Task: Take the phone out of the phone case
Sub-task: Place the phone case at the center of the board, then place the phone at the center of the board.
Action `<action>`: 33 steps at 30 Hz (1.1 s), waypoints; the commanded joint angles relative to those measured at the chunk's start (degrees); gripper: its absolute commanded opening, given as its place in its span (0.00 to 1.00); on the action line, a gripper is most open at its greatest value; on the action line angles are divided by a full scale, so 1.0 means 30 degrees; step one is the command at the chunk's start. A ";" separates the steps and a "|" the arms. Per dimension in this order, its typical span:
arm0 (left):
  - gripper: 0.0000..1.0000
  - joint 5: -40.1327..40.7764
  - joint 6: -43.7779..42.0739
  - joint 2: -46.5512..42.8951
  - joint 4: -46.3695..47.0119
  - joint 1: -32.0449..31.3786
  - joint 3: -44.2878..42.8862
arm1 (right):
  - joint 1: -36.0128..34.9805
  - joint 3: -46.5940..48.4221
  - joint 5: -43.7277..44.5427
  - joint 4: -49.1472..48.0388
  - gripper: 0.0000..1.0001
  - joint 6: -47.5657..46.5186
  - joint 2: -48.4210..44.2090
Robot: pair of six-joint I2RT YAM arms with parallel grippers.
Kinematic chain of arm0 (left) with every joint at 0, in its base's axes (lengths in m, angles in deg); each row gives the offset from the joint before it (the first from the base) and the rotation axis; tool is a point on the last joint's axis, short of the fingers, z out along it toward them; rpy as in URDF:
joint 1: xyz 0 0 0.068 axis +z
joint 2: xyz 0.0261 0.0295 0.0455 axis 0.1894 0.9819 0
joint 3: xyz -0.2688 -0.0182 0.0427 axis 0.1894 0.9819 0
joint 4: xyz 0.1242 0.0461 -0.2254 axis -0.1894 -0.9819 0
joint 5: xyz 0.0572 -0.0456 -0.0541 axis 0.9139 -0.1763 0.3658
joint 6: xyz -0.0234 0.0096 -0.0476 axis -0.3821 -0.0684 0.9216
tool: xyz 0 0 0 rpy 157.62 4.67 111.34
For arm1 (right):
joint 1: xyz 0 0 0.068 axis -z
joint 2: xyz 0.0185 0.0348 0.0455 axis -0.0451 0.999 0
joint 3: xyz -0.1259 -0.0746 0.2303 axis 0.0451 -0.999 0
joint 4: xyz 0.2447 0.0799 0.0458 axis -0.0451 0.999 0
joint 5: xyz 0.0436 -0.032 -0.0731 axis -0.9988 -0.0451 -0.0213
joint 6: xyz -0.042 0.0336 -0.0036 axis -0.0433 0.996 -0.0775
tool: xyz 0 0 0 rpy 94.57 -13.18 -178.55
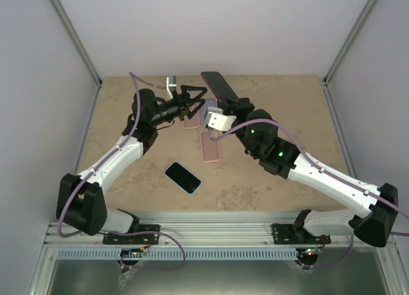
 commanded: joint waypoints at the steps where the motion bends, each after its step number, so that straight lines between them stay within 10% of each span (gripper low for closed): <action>1: 0.80 0.0026 0.0934 -0.0209 0.1297 -0.0167 -0.0242 | -0.0606 -0.0305 0.1304 -0.3663 0.01 -0.2222 0.0138; 33: 0.65 0.0150 0.3671 0.0547 0.4764 -0.0780 0.0711 | -0.1232 -0.3127 0.2079 -0.8680 0.01 -0.6957 0.0903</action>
